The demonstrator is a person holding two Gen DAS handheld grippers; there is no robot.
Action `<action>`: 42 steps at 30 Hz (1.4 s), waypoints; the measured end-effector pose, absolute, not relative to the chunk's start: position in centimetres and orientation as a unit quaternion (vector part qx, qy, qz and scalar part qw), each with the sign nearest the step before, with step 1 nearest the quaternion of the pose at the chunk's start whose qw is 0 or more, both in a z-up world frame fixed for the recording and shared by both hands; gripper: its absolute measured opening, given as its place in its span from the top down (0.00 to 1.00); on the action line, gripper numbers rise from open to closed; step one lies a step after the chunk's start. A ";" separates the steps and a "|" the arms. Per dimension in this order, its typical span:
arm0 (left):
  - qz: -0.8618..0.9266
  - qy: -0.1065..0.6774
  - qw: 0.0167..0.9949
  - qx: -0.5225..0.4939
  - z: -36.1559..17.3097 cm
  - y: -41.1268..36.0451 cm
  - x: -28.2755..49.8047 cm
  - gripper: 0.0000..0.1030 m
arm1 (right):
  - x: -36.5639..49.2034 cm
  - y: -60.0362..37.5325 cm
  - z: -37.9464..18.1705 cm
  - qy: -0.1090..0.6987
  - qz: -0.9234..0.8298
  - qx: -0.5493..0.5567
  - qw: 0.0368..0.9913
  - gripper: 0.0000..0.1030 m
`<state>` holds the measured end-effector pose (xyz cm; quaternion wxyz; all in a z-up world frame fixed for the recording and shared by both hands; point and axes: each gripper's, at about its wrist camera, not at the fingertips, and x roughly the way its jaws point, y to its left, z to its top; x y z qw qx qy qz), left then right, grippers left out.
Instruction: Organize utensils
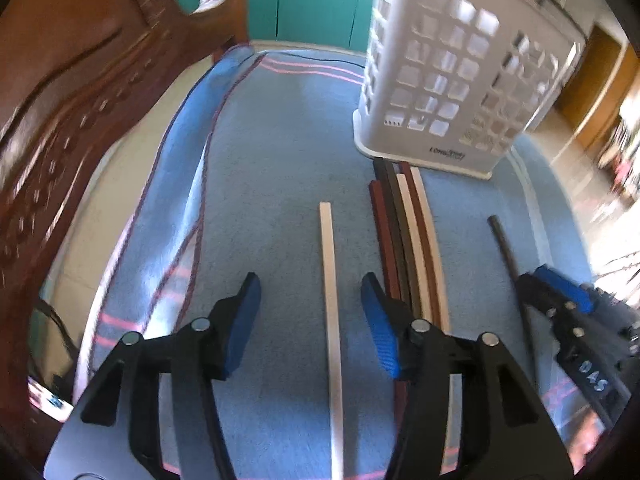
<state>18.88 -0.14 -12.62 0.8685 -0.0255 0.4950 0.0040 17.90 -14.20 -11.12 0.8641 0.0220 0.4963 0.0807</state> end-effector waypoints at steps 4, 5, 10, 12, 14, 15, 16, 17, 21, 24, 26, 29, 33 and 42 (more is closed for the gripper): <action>0.012 0.493 0.870 -0.003 -12.6 -1.3 19.7 0.48 | 18.6 -13.0 -11.9 0.507 0.080 0.007 0.858 0.74; 0.012 0.495 0.869 -0.005 -12.6 -1.3 19.9 0.49 | 18.7 -12.6 -11.9 0.503 0.072 -0.007 0.861 0.74; 0.007 0.489 0.872 -0.008 -12.4 -1.9 20.1 0.76 | 19.0 -12.2 -12.0 0.500 0.063 -0.014 0.863 0.92; 0.006 0.488 0.873 -0.012 -12.5 -1.9 19.9 0.87 | 19.2 -12.5 -12.0 0.501 0.066 -0.002 0.863 0.93; 0.002 0.488 0.872 -0.019 -12.3 -1.9 19.8 0.93 | 19.1 -12.8 -12.0 0.500 0.069 0.006 0.863 0.94; 0.001 0.488 0.873 -0.022 -12.4 -1.6 19.6 0.93 | 19.1 -12.8 -12.0 0.500 0.071 0.008 0.863 0.94; 0.000 0.486 0.873 -0.025 -12.3 -1.5 19.5 0.93 | 19.0 -13.0 -11.9 0.498 0.074 0.010 0.864 0.94; -0.001 0.483 0.875 -0.027 -12.2 -1.5 19.4 0.93 | 18.9 -13.2 -11.6 0.495 0.078 0.014 0.865 0.94; 0.000 0.457 0.889 -0.014 -10.8 -1.8 18.7 0.93 | 17.8 -13.3 -9.3 0.462 0.086 0.014 0.883 0.94; -0.005 0.429 0.903 -0.008 -9.0 -2.3 17.7 0.93 | 16.6 -13.3 -7.0 0.419 0.098 0.012 0.903 0.94; -0.014 0.413 0.910 -0.011 -7.6 -2.4 16.7 0.93 | 15.8 -13.3 -5.3 0.389 0.108 0.011 0.915 0.94; -0.040 0.374 0.926 -0.018 -4.1 -2.4 14.5 0.93 | 14.2 -14.1 -2.8 0.358 0.132 0.028 0.924 0.94; -0.072 0.321 0.944 -0.030 0.8 -2.2 11.6 0.93 | 12.0 -15.4 1.2 0.312 0.157 0.042 0.936 0.94; -0.123 0.207 0.969 -0.057 12.3 -0.9 11.5 0.93 | 11.7 -18.2 10.8 0.219 0.177 0.118 0.952 0.94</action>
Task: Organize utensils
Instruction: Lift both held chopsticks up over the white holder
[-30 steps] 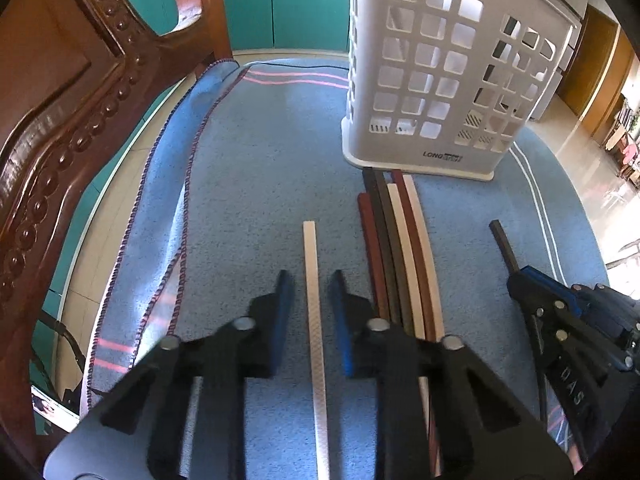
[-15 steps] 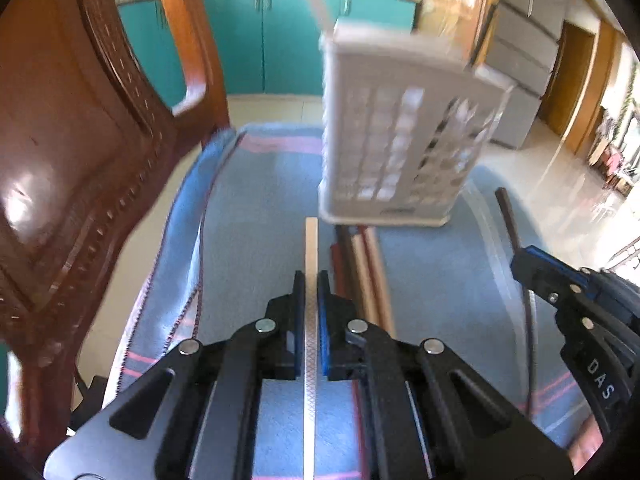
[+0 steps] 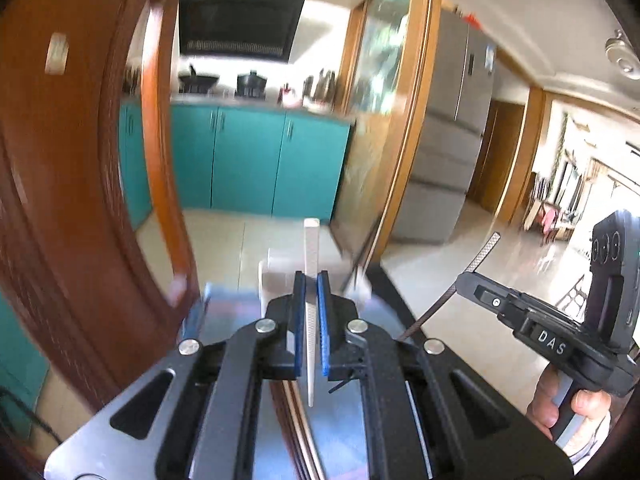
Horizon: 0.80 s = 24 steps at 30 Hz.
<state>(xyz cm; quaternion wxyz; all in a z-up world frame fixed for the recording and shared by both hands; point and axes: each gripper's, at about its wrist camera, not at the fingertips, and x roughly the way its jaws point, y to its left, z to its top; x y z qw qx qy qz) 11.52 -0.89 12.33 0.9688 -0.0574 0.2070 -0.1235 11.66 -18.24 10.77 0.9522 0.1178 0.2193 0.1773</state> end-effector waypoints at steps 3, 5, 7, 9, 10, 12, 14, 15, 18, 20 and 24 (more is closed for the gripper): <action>-0.117 0.166 0.976 -0.075 15.8 0.0 13.0 0.93 | 13.3 -19.0 14.6 0.165 0.171 0.134 0.962 0.94; -0.115 0.144 0.979 -0.092 17.4 0.5 14.0 0.93 | 14.9 -19.3 16.5 0.132 0.155 0.146 0.968 0.94; -0.111 0.131 0.980 -0.104 18.3 1.0 14.8 0.93 | 16.5 -19.4 17.4 0.109 0.132 0.145 0.974 0.94; -0.105 0.120 0.981 -0.108 18.7 1.4 15.6 0.93 | 18.1 -19.2 17.2 0.103 0.107 0.140 0.979 0.94; -0.099 0.114 0.982 -0.110 18.6 1.5 16.3 0.93 | 19.0 -19.0 16.5 0.106 0.098 0.138 0.980 0.94; -0.087 0.109 0.984 -0.114 18.2 1.8 17.4 0.93 | 20.4 -18.8 14.8 0.117 0.089 0.136 0.980 0.94; -0.076 0.112 0.983 -0.121 17.4 2.3 19.4 0.93 | 21.7 -18.4 13.3 0.131 0.083 0.129 0.980 0.94; -0.073 0.115 0.983 -0.124 17.1 2.6 19.6 0.93 | 22.1 -18.3 12.8 0.136 0.080 0.123 0.980 0.94; -0.064 0.138 0.980 -0.131 14.9 2.5 22.3 0.93 | 22.5 -17.7 11.2 0.152 0.080 0.105 0.980 0.94; -0.063 0.150 0.978 -0.131 13.7 2.1 23.7 0.93 | 22.8 -17.3 9.8 0.167 0.085 0.096 0.978 0.94; -0.059 0.198 0.971 -0.119 10.4 0.4 26.1 0.93 | 22.7 -16.7 7.5 0.196 0.088 0.084 0.973 0.94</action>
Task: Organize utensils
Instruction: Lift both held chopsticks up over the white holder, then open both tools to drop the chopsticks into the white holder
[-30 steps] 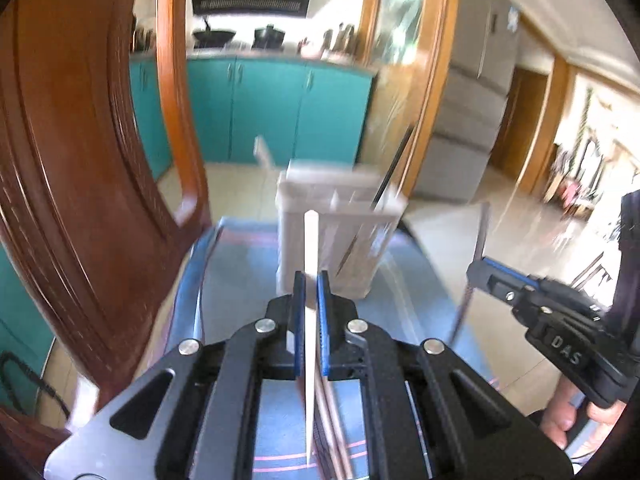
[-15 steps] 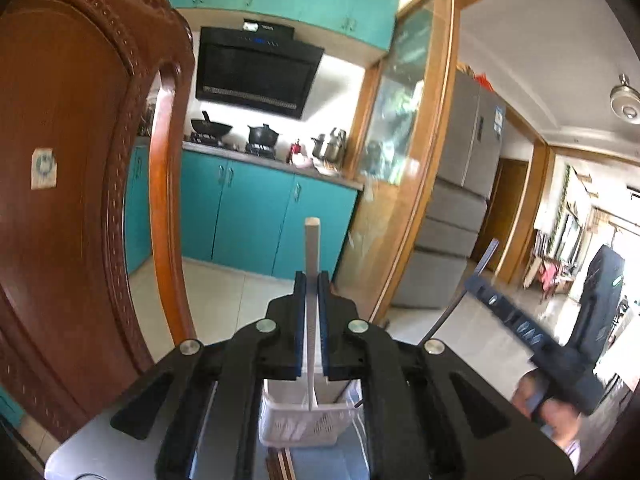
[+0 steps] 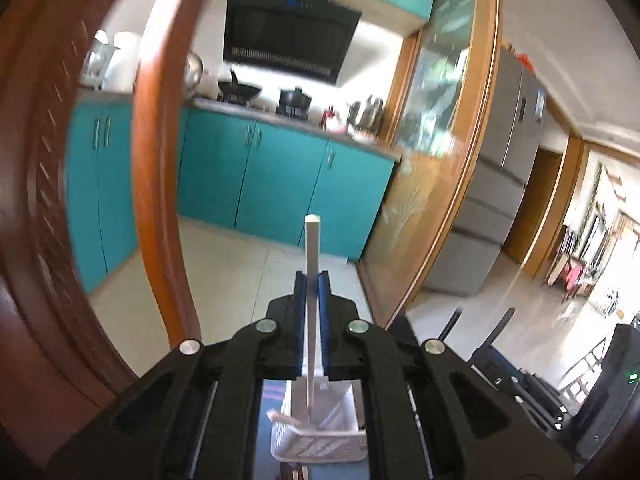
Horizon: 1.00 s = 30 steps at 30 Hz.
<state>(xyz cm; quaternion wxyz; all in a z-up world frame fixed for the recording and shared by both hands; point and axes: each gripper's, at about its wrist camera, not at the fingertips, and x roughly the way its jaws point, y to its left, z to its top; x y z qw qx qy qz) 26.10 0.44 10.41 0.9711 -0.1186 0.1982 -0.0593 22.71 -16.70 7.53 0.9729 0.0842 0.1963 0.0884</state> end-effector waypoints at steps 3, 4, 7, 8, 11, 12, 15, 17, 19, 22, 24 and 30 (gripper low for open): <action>-0.062 0.221 0.968 -0.102 8.6 -0.7 26.8 0.93 | 22.4 -16.8 7.0 0.201 0.089 0.079 0.972 0.93; -0.060 0.225 0.968 -0.092 8.2 -1.1 26.8 0.93 | 22.0 -16.9 7.0 0.198 0.087 0.075 0.973 0.88; -0.063 0.231 0.968 -0.076 7.5 -1.8 26.5 0.93 | 20.3 -17.5 7.2 0.183 0.085 0.074 0.977 0.60; -0.061 0.231 0.968 -0.076 7.4 -1.8 26.1 0.91 | 19.6 -17.9 7.3 0.175 0.086 0.080 0.978 0.57; -0.064 0.229 0.968 -0.077 7.3 -1.6 25.3 0.78 | 16.8 -19.2 7.3 0.155 0.098 0.100 0.978 0.56; -0.065 0.226 0.969 -0.079 7.4 -1.4 24.9 0.73 | 15.9 -19.5 7.2 0.152 0.104 0.103 0.978 0.56; -0.067 0.204 0.973 -0.081 7.9 -0.6 22.3 0.64 | 13.9 -19.5 6.1 0.158 0.137 0.097 0.973 0.56; -0.050 0.179 0.980 -0.070 8.0 -0.1 20.6 0.61 | 13.7 -18.3 4.3 0.201 0.152 0.077 0.965 0.56; -0.026 0.157 0.985 -0.062 7.8 0.4 19.3 0.57 | 15.0 -16.6 2.1 0.267 0.168 0.064 0.947 0.56; -0.012 0.155 0.986 -0.060 6.3 1.2 18.3 0.52 | 17.9 -13.5 -2.7 0.384 0.174 0.047 0.906 0.56; -0.009 0.180 0.982 -0.054 4.4 1.6 18.1 0.50 | 19.3 -11.7 -5.4 0.431 0.163 0.026 0.887 0.59; 0.012 0.298 0.951 -0.080 -1.6 3.7 18.0 0.50 | 20.9 -8.2 -8.9 0.483 0.152 -0.005 0.862 0.66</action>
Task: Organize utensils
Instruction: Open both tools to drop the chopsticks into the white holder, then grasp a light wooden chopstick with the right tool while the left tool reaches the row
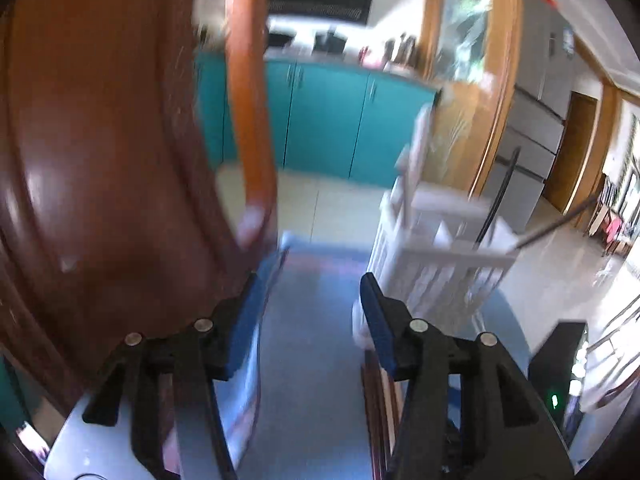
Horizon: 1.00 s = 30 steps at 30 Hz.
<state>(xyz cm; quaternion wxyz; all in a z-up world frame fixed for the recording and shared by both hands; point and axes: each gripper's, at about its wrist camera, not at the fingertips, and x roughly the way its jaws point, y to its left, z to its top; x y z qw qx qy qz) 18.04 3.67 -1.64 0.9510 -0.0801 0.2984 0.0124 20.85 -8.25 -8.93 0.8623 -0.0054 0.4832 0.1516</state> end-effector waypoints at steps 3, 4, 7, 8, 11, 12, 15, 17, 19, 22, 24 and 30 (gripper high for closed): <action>0.037 0.336 0.936 -0.098 -3.9 4.8 16.8 0.50 | 20.8 -7.1 -10.3 0.499 0.144 -0.016 0.855 0.69; 0.048 0.349 0.929 -0.110 -4.6 5.3 16.3 0.50 | 20.6 -6.9 -10.3 0.494 0.137 -0.020 0.858 0.69; 0.054 0.375 0.916 -0.136 -5.6 6.0 15.5 0.47 | 20.9 -7.3 -10.5 0.503 0.121 -0.016 0.855 0.68; 0.052 0.376 0.915 -0.136 -5.6 6.0 15.2 0.47 | 21.0 -7.6 -10.6 0.509 0.119 -0.003 0.852 0.68; 0.051 0.360 0.925 -0.108 -4.7 5.7 14.3 0.39 | 21.1 -7.1 -10.8 0.512 0.112 -0.008 0.852 0.68; 0.052 0.358 0.926 -0.105 -4.6 5.7 14.2 0.38 | 21.2 -6.7 -10.8 0.507 0.107 -0.021 0.855 0.68; 0.049 0.363 0.924 -0.112 -4.6 6.3 13.8 0.38 | 21.4 -5.8 -10.8 0.496 0.088 -0.043 0.863 0.73; 0.050 0.370 0.920 -0.118 -4.9 6.8 13.6 0.38 | 21.3 -5.9 -10.6 0.501 0.089 -0.029 0.860 0.91; 0.049 0.374 0.919 -0.117 -4.7 6.5 14.3 0.38 | 21.2 -6.5 -10.5 0.515 0.092 -0.003 0.852 0.94; 0.046 0.381 0.917 -0.113 -4.8 6.2 14.4 0.38 | 20.4 -9.1 -10.5 0.543 0.098 0.072 0.831 0.94; 0.041 0.388 0.914 -0.109 -5.0 5.8 14.7 0.38 | 19.3 -10.5 -10.6 0.547 0.088 0.110 0.825 0.94; 0.008 0.416 0.905 -0.095 -6.3 3.3 15.6 0.36 | 16.4 -15.4 -10.6 0.516 0.009 0.183 0.837 0.94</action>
